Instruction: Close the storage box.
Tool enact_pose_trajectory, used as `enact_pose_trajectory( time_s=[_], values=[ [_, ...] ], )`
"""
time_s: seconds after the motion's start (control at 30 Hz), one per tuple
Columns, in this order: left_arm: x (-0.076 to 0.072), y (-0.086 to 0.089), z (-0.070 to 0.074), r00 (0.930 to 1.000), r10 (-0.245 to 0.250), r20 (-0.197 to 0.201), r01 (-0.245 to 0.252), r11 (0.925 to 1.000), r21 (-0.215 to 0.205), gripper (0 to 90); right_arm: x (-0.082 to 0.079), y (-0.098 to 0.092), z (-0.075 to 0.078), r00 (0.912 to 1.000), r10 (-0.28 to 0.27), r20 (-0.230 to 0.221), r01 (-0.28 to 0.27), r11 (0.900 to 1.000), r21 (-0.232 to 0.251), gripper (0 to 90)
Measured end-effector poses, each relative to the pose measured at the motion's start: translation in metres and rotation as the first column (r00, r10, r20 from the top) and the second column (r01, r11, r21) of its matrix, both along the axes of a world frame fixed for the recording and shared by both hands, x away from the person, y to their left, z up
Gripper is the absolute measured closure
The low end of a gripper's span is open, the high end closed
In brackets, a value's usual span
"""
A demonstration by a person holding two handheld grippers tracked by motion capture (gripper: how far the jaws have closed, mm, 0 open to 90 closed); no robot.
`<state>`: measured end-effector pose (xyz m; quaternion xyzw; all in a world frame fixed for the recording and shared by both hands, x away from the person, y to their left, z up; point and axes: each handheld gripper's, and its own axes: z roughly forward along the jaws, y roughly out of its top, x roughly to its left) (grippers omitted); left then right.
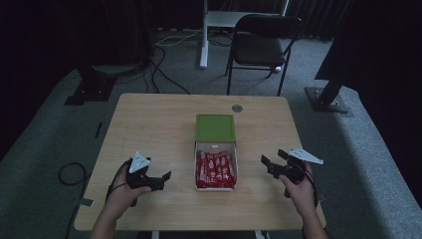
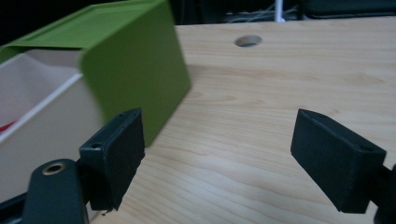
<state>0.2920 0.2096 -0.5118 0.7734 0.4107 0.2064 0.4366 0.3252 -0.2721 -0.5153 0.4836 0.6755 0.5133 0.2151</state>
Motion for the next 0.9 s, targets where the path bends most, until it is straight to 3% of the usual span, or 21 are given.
enact_pose_trajectory(
  time_s=[0.17, 0.4, 0.53, 0.67, 0.9],
  values=[
    [-0.001, -0.013, 0.007, 0.9979, -0.061, 0.023, 0.061, 0.9981, 0.000, 4.1, -0.005, 0.014, 0.008, 0.9962, 0.080, 0.034, -0.081, 0.997, 0.011, 17.2],
    [-0.001, -0.026, 0.011, 0.9951, -0.089, 0.043, 0.089, 0.9960, 0.009, 4.1, -0.010, 0.027, 0.013, 0.9847, 0.160, 0.069, -0.162, 0.987, 0.023, 17.3],
    [-0.001, -0.031, 0.010, 0.9943, -0.098, 0.041, 0.098, 0.9952, 0.008, 4.1, -0.013, 0.032, 0.013, 0.9774, 0.201, 0.066, -0.203, 0.979, 0.022, 17.3],
    [0.001, -0.038, 0.008, 0.9926, -0.114, 0.041, 0.114, 0.9934, 0.006, 4.1, -0.015, 0.041, 0.009, 0.9615, 0.271, 0.048, -0.272, 0.962, 0.017, 17.3],
    [0.003, -0.047, 0.008, 0.9891, -0.141, 0.043, 0.141, 0.9900, 0.010, 4.1, -0.019, 0.051, 0.005, 0.9468, 0.320, 0.036, -0.321, 0.947, 0.020, 17.3]
  ],
)
